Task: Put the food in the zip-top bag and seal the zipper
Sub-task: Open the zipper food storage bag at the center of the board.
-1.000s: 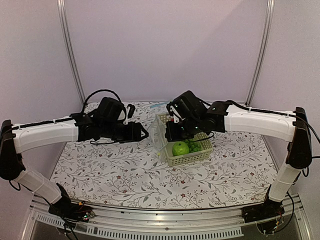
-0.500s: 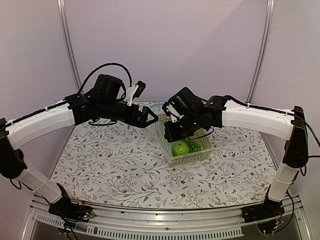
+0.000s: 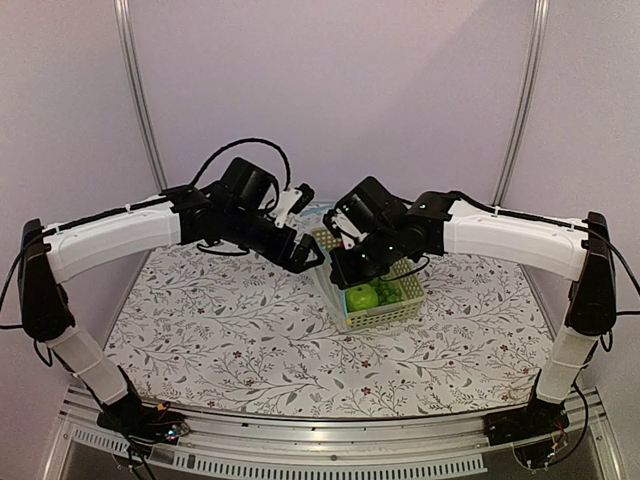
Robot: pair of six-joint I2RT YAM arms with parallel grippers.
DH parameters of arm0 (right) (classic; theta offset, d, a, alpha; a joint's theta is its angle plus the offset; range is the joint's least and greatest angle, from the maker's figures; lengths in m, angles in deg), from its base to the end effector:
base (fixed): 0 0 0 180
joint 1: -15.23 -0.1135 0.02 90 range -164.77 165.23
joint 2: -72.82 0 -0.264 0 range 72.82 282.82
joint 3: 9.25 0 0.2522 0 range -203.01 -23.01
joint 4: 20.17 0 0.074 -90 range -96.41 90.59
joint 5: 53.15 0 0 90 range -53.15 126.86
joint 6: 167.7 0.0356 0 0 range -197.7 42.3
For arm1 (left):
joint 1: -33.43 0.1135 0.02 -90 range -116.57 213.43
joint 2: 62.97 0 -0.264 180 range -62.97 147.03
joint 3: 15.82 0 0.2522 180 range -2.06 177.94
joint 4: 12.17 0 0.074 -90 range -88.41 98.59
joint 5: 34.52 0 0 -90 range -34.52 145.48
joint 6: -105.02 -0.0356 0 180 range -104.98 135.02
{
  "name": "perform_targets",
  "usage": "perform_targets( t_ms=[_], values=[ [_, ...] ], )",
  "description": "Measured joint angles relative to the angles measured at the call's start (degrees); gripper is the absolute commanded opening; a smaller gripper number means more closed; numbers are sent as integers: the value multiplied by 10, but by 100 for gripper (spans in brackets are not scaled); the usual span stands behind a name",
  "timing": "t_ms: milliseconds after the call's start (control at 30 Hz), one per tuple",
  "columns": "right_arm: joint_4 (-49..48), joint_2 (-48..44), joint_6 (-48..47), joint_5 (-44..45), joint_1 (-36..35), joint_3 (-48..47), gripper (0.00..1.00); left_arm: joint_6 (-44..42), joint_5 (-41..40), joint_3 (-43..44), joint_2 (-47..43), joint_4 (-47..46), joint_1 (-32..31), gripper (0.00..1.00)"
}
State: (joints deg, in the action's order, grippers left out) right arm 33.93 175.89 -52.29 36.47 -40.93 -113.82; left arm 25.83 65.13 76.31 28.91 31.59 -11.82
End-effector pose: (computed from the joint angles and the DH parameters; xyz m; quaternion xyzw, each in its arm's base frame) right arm 0.2217 0.3310 0.2902 -0.2522 0.9130 0.2118 0.2407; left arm 0.2492 -0.2599 0.3033 0.3028 0.8647 -0.2530 0.3108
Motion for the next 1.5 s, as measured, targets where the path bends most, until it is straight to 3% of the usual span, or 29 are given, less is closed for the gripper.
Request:
perform_targets(
  t_ms=[200, 533, 833, 1000, 1167, 1300, 1500],
  values=[
    [5, 0, -10, -7, 0, 0, 0, -12, -14, 26, 18, 5, -4, 95],
    [13, 0, -24, -14, 0, 0, 0, -55, -40, 42, 42, 38, -7, 57],
    [22, 0, -69, -72, 0, 0, 0, -123, -37, 44, 42, 53, -8, 50],
    [29, 0, -93, -98, 0, 0, 0, -172, -11, 44, 40, 55, -8, 22],
    [32, 0, -101, -106, 0, 0, 0, -196, 14, 43, 30, 54, -9, 19],
    [31, 0, -103, -110, 0, 0, 0, -205, 29, 35, 22, 47, -9, 1],
    [33, 0, -98, -101, 0, 1, 0, -202, 37, 16, 13, 31, -9, 0]
  ],
)
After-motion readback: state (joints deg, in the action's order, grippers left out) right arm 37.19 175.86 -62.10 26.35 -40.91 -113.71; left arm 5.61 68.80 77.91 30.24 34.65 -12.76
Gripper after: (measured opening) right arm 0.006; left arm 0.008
